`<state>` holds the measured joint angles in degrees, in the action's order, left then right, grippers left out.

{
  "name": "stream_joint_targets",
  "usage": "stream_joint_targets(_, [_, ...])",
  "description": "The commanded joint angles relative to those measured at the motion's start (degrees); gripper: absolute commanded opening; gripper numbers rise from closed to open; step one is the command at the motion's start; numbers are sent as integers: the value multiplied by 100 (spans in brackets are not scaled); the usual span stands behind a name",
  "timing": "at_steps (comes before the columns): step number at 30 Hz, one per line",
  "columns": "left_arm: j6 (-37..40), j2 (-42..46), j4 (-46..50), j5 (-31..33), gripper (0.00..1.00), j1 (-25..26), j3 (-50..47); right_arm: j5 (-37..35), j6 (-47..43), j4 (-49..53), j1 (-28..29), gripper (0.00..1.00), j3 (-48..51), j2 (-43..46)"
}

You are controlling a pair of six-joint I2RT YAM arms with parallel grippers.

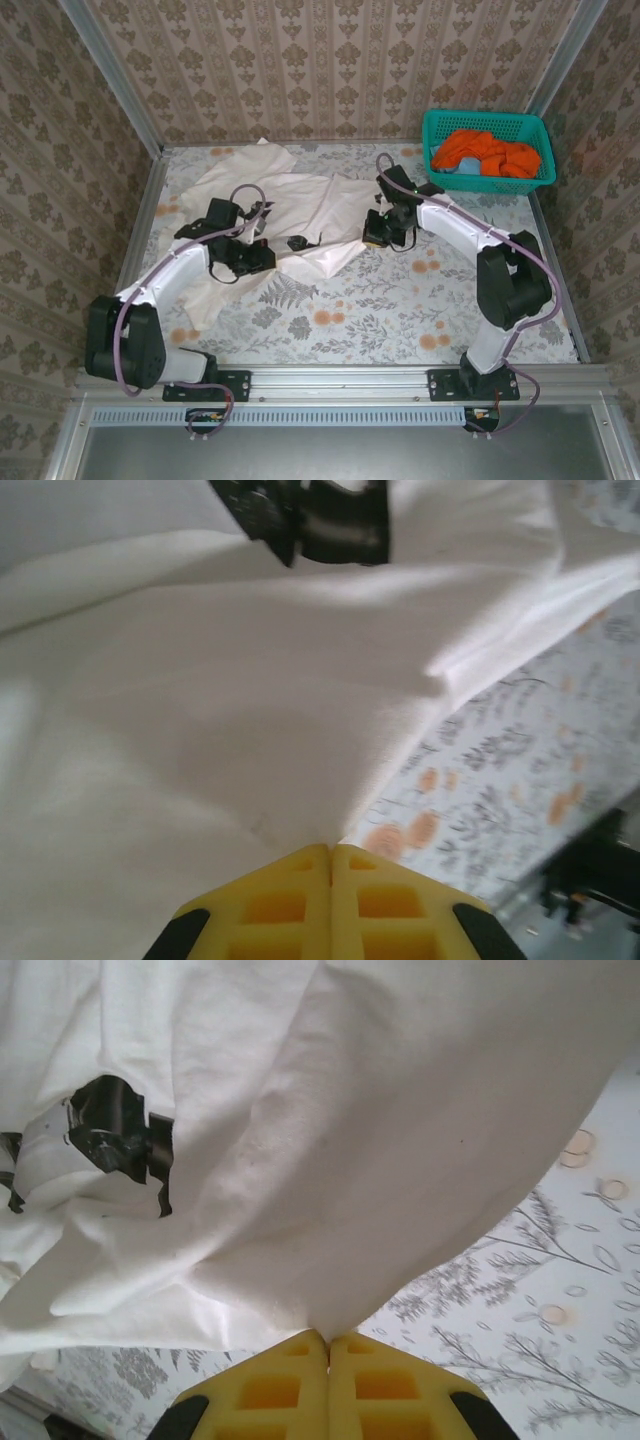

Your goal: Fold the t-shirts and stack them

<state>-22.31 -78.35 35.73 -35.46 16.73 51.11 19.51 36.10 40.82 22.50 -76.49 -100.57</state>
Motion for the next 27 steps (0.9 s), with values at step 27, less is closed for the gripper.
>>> stream_joint_targets(27, [-287,-695,540,-1626,5,-241,198,3006,1716,-1164,-669,6,10,575])
